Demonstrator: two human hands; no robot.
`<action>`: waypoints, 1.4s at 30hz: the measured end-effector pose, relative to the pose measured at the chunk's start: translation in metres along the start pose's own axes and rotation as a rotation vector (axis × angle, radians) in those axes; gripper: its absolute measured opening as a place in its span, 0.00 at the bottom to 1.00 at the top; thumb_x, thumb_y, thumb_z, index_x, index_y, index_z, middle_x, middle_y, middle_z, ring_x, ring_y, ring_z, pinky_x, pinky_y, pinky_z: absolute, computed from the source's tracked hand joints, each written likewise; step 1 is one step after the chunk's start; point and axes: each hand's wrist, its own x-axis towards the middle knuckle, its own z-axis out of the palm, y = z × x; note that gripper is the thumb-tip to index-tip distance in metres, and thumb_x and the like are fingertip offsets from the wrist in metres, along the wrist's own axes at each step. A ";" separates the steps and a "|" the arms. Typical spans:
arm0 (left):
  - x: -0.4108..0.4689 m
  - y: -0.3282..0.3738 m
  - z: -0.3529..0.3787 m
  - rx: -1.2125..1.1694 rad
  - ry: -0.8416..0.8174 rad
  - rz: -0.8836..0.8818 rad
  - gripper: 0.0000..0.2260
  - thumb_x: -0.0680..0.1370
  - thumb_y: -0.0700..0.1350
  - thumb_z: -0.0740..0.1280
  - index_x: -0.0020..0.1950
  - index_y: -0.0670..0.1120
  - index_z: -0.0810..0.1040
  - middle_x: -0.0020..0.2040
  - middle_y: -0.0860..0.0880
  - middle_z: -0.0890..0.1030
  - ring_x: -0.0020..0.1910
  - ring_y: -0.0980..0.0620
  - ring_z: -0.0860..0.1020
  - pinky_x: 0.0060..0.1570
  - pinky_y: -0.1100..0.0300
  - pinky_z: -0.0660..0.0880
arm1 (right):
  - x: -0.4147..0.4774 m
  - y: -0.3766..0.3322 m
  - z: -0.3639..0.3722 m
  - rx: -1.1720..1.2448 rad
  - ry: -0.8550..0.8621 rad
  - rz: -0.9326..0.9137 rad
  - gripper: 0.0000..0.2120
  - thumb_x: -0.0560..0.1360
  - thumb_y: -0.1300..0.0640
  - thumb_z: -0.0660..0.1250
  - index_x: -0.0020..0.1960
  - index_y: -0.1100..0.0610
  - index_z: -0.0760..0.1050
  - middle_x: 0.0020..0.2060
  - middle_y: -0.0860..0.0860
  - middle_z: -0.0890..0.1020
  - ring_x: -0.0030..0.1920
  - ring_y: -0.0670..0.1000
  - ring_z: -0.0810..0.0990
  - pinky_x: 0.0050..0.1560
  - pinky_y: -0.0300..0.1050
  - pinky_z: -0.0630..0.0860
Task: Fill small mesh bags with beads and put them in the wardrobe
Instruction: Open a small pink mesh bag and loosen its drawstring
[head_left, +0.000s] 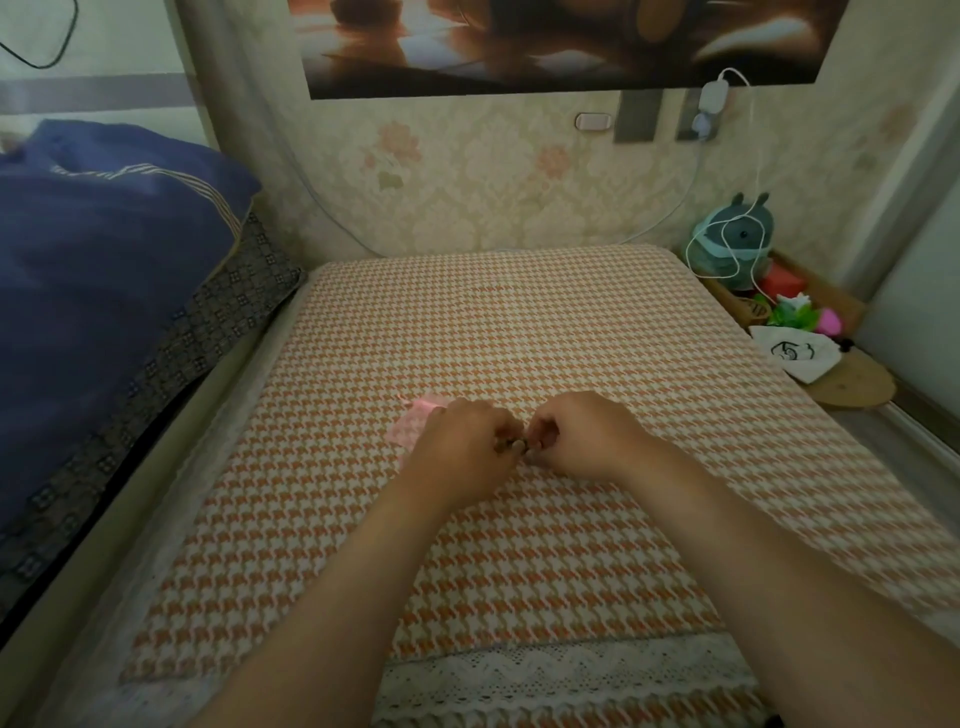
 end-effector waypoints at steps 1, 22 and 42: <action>0.001 0.003 0.004 0.021 -0.025 0.013 0.10 0.76 0.52 0.67 0.55 0.56 0.83 0.50 0.54 0.82 0.53 0.50 0.77 0.55 0.50 0.74 | 0.000 -0.001 0.001 -0.066 -0.005 -0.004 0.03 0.72 0.47 0.73 0.40 0.45 0.81 0.37 0.43 0.81 0.39 0.48 0.80 0.38 0.44 0.78; 0.001 -0.029 -0.006 -0.221 0.112 -0.061 0.08 0.72 0.57 0.73 0.50 0.59 0.82 0.44 0.63 0.82 0.47 0.63 0.78 0.50 0.53 0.79 | 0.005 -0.028 0.008 0.936 -0.051 0.284 0.05 0.73 0.54 0.77 0.49 0.51 0.87 0.37 0.47 0.86 0.30 0.45 0.77 0.24 0.37 0.68; -0.023 -0.054 -0.023 -0.183 -0.082 -0.165 0.08 0.73 0.54 0.72 0.49 0.52 0.82 0.45 0.54 0.83 0.42 0.55 0.79 0.43 0.57 0.78 | 0.018 -0.060 0.034 0.746 -0.104 0.105 0.04 0.72 0.49 0.78 0.39 0.48 0.87 0.30 0.41 0.85 0.25 0.35 0.77 0.27 0.29 0.69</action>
